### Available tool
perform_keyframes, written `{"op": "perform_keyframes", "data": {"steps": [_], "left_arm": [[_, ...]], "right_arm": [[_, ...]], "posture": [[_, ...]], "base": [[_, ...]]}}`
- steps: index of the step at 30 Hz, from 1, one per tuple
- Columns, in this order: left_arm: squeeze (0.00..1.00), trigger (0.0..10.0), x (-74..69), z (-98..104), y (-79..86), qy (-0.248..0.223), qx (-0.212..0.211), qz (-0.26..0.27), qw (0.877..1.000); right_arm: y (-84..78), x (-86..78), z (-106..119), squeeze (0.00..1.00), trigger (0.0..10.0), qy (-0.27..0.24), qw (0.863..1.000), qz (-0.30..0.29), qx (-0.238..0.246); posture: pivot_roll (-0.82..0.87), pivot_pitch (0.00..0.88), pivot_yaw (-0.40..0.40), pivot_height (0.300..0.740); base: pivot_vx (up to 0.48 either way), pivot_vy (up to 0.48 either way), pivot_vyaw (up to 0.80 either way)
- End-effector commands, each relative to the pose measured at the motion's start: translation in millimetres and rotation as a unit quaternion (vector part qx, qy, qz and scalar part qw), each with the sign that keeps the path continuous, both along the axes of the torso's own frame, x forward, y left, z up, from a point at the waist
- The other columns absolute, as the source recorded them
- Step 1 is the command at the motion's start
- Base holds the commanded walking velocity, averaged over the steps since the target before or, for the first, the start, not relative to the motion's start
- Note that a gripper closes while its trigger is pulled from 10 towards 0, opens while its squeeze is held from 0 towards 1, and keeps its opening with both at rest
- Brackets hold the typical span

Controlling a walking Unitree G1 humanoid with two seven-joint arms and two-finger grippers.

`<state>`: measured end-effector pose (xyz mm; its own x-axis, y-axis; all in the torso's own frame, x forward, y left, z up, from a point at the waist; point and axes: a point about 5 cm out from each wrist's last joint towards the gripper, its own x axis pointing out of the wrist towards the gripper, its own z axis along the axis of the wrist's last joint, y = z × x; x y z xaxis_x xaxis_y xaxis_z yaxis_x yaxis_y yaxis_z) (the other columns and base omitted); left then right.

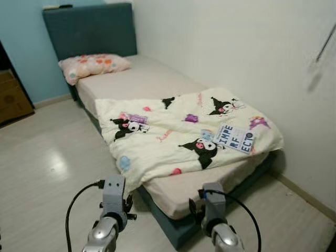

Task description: Clean up the room

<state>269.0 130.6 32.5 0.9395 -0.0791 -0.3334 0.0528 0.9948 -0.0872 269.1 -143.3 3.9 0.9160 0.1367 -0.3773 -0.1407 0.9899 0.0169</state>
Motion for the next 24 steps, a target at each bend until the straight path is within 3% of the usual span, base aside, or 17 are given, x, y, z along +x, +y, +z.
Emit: {"op": "perform_keyframes", "data": {"steps": [1, 3, 6, 15, 24], "left_arm": [[0.00, 10.0, -1.7, -2.3, 0.7, 0.009, 0.001, 0.002, 1.000], [0.00, 10.0, -1.6, -2.2, 0.8, 0.009, 0.001, 0.002, 1.000], [0.00, 10.0, 0.7, -3.9, 4.9, 0.017, -0.004, 0.021, 1.000], [0.00, 10.0, 1.1, -3.4, 7.7, 0.016, -0.009, 0.022, 1.000], [0.00, 10.0, 1.5, -1.9, 9.0, 0.013, -0.015, 0.025, 1.000]], "right_arm": [[-0.1, -1.0, 0.5, 0.00, 10.0, 0.001, 1.000, 0.001, 0.007], [0.4, -1.2, 0.4, 0.00, 10.0, 0.003, 1.000, 0.003, 0.008], [7.2, -4.5, 0.8, 0.00, 10.0, -0.005, 1.000, 0.026, 0.003], [5.5, -7.8, -1.7, 0.00, 10.0, 0.000, 1.000, 0.019, 0.008], [6.9, -8.6, -1.2, 0.00, 10.0, -0.001, 1.000, 0.020, 0.011]], "posture": [[-0.05, 0.076, 0.021, 0.740], [-0.05, 0.076, 0.021, 0.740], [-0.05, 0.081, 0.025, 0.740], [-0.05, 0.084, 0.028, 0.740], [-0.05, 0.080, 0.025, 0.740]], "base": [[0.000, -0.450, 0.00], [0.000, -0.450, 0.00], [0.000, 0.000, 0.27], [0.000, 0.000, 0.00], [0.000, 0.470, 0.00]]}}
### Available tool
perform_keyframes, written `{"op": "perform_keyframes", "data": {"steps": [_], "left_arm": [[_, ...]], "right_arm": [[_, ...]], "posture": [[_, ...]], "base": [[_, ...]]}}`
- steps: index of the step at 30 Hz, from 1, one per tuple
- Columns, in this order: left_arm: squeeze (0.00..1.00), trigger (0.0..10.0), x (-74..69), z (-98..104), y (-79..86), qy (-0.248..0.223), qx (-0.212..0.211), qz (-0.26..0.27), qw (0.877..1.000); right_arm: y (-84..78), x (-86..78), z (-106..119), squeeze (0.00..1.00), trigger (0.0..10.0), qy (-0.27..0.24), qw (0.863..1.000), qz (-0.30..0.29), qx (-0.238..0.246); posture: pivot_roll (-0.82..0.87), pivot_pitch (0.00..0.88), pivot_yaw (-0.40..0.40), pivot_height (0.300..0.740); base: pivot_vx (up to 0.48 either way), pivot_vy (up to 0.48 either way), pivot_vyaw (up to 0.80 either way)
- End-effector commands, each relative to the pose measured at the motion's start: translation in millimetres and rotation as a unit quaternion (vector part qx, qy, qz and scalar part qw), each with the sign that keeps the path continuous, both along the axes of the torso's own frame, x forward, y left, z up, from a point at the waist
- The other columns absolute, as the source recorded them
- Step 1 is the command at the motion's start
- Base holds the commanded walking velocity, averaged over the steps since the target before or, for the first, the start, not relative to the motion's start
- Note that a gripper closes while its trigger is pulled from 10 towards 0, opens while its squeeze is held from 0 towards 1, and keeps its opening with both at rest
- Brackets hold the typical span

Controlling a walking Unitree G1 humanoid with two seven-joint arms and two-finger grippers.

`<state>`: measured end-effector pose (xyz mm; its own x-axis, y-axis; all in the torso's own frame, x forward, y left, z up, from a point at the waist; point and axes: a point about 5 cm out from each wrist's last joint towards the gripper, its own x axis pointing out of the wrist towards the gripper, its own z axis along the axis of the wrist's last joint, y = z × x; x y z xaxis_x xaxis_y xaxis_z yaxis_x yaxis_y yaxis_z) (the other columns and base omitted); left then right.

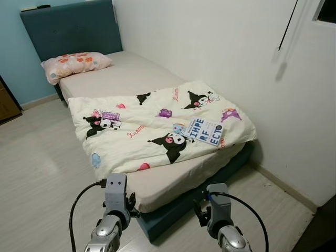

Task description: Clean up the room

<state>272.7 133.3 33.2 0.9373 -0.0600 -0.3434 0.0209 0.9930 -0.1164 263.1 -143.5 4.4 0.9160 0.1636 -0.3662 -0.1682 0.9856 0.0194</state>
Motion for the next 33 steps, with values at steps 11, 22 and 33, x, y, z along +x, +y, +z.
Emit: {"op": "perform_keyframes", "data": {"steps": [11, 22, 33], "left_arm": [[0.00, 10.0, -3.0, -1.2, 7.1, -0.006, 0.013, 0.004, 1.000], [0.00, 10.0, -3.0, -0.6, 2.7, -0.010, 0.014, 0.000, 1.000], [0.00, 10.0, -4.1, -1.5, 4.1, -0.010, 0.017, 0.003, 1.000]], "right_arm": [[4.8, -2.6, 1.1, 0.00, 10.0, -0.010, 1.000, 0.003, 0.009], [7.1, -1.5, 4.0, 0.00, 10.0, -0.024, 0.999, 0.029, -0.014], [6.0, -1.2, 5.4, 0.00, 10.0, -0.028, 0.999, 0.025, -0.010]], "posture": [[-0.05, 0.072, 0.028, 0.740], [-0.05, 0.065, 0.031, 0.740], [-0.05, 0.073, 0.030, 0.740]], "base": [[0.000, 0.000, 0.00], [0.000, 0.000, 0.38], [0.000, 0.000, 0.80]]}}
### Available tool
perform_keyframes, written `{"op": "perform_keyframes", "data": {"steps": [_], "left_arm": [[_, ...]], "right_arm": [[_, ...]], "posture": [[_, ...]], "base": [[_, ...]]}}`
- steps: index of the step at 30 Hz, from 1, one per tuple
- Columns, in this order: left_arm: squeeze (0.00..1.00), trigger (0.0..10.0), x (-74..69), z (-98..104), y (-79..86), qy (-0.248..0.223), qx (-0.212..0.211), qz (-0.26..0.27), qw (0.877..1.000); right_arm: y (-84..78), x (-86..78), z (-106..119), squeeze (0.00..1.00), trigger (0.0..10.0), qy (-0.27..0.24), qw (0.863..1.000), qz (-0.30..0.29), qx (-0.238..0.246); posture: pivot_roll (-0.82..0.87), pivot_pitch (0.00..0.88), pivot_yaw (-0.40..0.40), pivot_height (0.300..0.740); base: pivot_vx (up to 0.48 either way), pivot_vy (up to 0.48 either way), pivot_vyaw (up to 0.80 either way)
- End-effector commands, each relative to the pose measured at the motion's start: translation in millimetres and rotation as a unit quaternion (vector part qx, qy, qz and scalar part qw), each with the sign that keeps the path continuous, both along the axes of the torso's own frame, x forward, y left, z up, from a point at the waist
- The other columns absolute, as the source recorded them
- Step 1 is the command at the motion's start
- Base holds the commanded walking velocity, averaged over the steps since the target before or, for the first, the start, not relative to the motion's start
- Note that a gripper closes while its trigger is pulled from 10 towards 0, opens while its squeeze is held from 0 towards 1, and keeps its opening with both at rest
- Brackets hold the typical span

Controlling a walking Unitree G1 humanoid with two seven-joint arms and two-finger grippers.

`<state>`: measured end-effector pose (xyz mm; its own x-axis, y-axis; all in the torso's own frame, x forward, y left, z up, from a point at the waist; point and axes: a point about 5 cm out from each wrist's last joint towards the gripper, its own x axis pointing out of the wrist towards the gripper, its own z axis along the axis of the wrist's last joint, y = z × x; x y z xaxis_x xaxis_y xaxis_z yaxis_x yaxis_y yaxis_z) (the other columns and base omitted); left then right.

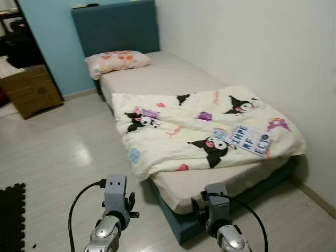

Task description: Clean up the room

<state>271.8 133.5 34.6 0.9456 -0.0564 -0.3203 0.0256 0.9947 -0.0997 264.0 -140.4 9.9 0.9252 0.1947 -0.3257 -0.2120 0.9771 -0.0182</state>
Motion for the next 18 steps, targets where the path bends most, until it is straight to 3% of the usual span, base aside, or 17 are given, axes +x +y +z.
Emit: {"op": "perform_keyframes", "data": {"steps": [1, 18], "left_arm": [[0.00, 10.0, -3.4, -3.1, 4.1, 0.003, 0.009, 0.004, 1.000], [0.00, 10.0, -4.3, -2.9, 0.3, 0.004, 0.003, -0.001, 1.000]], "right_arm": [[2.9, -2.2, 0.2, 0.00, 10.0, -0.004, 1.000, 0.003, 0.005], [1.5, -2.0, 1.7, 0.00, 10.0, -0.005, 1.000, 0.003, 0.008]], "posture": [[-0.05, 0.073, 0.030, 0.740], [-0.06, 0.081, 0.029, 0.740]], "base": [[0.000, 0.000, 0.80], [0.000, 0.000, 0.80]]}}
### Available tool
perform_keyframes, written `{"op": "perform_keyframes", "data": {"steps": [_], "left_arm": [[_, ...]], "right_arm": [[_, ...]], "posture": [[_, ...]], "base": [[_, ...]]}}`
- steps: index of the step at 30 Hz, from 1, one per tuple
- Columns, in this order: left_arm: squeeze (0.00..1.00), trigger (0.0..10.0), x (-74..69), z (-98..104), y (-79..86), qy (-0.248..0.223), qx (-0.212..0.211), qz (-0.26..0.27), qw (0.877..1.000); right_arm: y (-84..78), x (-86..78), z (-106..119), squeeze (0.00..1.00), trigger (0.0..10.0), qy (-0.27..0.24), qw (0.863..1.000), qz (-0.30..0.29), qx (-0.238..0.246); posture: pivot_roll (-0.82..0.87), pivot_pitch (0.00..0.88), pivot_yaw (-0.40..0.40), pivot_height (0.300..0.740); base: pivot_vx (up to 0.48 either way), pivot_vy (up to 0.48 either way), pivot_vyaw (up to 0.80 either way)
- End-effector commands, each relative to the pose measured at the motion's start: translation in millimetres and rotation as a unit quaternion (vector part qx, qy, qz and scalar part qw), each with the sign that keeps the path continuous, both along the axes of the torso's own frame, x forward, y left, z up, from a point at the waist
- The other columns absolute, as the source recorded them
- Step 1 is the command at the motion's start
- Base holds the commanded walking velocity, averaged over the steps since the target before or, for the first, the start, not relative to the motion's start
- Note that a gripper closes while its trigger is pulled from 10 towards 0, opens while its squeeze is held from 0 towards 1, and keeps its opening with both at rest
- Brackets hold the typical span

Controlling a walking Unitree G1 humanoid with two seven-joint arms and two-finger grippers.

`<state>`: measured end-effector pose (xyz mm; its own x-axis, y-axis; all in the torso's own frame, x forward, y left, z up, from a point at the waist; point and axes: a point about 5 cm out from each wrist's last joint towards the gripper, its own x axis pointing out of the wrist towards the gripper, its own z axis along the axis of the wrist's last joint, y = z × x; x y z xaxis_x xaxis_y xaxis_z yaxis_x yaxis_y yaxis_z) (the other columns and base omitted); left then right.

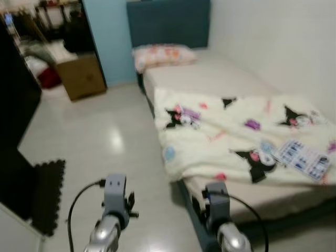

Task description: Clean up the room

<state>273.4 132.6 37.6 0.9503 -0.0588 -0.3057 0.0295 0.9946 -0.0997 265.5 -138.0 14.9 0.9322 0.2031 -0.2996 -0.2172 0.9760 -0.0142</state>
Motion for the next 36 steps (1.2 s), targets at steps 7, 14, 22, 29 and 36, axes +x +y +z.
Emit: {"op": "perform_keyframes", "data": {"steps": [7, 14, 22, 29, 36], "left_arm": [[0.00, 10.0, -6.2, -5.7, -0.7, 0.010, 0.008, -0.006, 1.000], [0.00, 10.0, -5.4, -5.3, -2.3, 0.010, 0.010, -0.009, 1.000], [0.00, 10.0, -4.7, -5.2, -3.6, 0.010, 0.010, -0.012, 1.000], [0.00, 10.0, -4.6, -5.0, -2.5, 0.010, 0.008, -0.010, 1.000], [0.00, 10.0, -4.8, -5.0, -1.5, 0.010, 0.008, -0.007, 1.000]], "right_arm": [[-3.1, -4.1, -2.9, 0.00, 10.0, 0.006, 1.000, -0.012, 0.016], [-4.2, -3.8, -3.3, 0.00, 10.0, 0.008, 1.000, -0.014, 0.017], [-5.0, -3.6, -2.6, 0.00, 10.0, 0.008, 1.000, -0.018, 0.020], [-4.1, -3.8, -2.1, 0.00, 10.0, 0.008, 1.000, -0.018, 0.021], [-3.5, -4.4, -2.3, 0.00, 10.0, 0.008, 1.000, -0.017, 0.022]], "posture": [[-0.06, 0.081, 0.031, 0.740], [-0.06, 0.084, 0.031, 0.740], [-0.07, 0.083, 0.033, 0.740], [-0.07, 0.084, 0.031, 0.740], [-0.07, 0.082, 0.030, 0.740]], "base": [[0.000, 0.000, 0.11], [0.000, 0.000, 0.00], [0.000, -0.312, 0.00], [0.000, -0.348, 0.00], [0.000, -0.381, 0.00]]}}
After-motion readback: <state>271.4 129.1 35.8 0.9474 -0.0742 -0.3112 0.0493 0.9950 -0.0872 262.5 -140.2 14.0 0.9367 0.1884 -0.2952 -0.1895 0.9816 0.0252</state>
